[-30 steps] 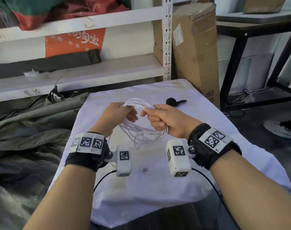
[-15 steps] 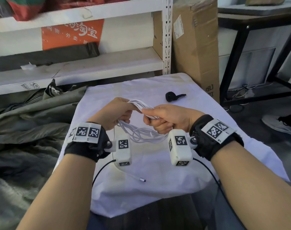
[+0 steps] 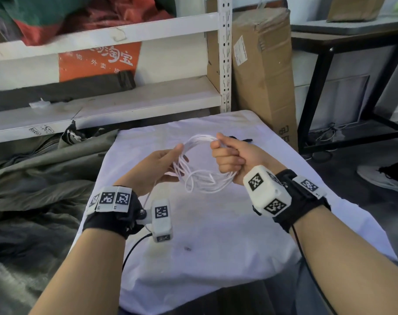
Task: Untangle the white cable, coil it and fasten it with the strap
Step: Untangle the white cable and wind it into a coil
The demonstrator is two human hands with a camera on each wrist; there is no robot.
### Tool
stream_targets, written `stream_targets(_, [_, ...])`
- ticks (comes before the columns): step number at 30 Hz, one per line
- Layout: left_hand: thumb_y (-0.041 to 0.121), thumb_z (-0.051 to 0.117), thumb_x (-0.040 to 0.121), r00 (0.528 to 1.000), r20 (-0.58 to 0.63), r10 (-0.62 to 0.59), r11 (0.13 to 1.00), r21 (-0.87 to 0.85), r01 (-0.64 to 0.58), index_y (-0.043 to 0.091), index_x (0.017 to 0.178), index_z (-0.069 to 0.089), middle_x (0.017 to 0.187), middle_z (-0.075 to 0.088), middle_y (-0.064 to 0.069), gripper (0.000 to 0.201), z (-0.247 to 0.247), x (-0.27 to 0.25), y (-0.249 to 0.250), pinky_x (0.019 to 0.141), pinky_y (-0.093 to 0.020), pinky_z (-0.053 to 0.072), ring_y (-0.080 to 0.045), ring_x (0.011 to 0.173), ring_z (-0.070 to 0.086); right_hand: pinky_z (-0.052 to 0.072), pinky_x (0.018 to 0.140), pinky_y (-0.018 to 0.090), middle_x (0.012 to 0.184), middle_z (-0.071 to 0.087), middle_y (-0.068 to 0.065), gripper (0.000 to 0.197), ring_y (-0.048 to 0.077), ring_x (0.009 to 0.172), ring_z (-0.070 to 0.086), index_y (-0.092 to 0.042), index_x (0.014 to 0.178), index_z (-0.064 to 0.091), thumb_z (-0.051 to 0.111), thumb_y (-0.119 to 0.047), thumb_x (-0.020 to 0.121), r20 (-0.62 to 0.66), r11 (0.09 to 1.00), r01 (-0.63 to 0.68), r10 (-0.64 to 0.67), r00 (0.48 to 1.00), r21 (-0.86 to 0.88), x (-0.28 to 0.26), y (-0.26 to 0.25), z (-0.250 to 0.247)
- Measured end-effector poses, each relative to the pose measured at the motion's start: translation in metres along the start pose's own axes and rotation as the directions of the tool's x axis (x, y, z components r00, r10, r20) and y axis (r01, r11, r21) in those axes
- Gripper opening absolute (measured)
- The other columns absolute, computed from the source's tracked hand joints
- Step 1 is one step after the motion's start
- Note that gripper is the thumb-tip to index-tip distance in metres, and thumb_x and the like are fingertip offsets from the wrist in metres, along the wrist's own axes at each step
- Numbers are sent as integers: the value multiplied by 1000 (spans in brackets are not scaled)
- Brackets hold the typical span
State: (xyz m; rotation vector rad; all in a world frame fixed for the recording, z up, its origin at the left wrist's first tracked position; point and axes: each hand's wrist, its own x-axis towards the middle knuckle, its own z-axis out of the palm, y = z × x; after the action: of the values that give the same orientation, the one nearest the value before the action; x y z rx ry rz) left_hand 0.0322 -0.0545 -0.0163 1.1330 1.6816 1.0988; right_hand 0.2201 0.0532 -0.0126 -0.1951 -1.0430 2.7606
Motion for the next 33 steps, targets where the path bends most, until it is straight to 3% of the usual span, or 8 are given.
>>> stream_targets(4, [41,44,97,999,-36,-8,1000,10,8,12,92,66,77,67,3,37,-1,-1,0,54,-17,42,-7,65,60,32,29,21,42,41,-2,26,6,33,19,-4,66,58,52,-21,85,-12,955,122,-123,992,272,-1,-8,-12])
stream_targets(8, [22,52,97,998,47,-32,997,71,29,11,106,66,82,67,-2,20,-5,-1,-4,42,-13,35,-8,51,50,24,28,16,37,34,-5,50,6,24,29,-9,61,52,31,-29,102,-259,861,370,-292,921,349,-2,-10,-15])
stream_targets(14, [22,58,94,996,-86,12,943,333,17,17,95,70,67,63,1,14,-17,0,-10,43,-15,30,-7,41,41,25,28,16,31,29,-6,47,7,23,27,-17,62,30,21,-33,105,-618,670,715,-481,622,198,-12,-21,-29])
stream_targets(18, [32,60,91,981,-145,125,758,652,0,27,89,69,67,66,8,10,-24,0,-10,51,-19,38,-2,40,47,21,30,13,31,26,-7,47,8,24,23,-18,61,28,19,-35,104,-771,623,782,-496,399,4,-15,-26,-35])
stream_targets(23, [35,68,84,996,80,49,661,744,-92,39,89,73,82,71,14,8,-10,-11,13,64,-13,44,5,60,56,21,34,14,37,29,-9,38,9,30,24,-17,68,39,29,-33,102,-788,745,608,-537,300,-276,-8,-18,-22])
stream_targets(25, [37,70,82,983,182,18,690,709,-144,41,90,74,87,72,18,10,-1,-17,26,76,-15,46,9,75,60,23,37,17,42,33,-7,36,9,35,26,-17,71,41,32,-34,102,-723,773,488,-598,345,-406,-5,-13,-12])
stream_targets(27, [36,72,80,966,258,33,757,624,-193,40,90,75,90,71,20,11,8,-23,37,81,-16,45,5,85,61,28,43,20,51,43,-5,32,9,41,32,-17,73,45,35,-28,102,-630,789,333,-614,476,-516,-3,-6,-3])
stream_targets(33, [23,72,81,943,298,148,889,377,-259,26,91,77,78,70,5,11,29,-26,43,66,-12,42,-5,70,51,46,65,29,72,63,10,22,21,66,57,-8,80,60,47,-14,97,-452,747,-44,-353,819,-664,4,17,12])
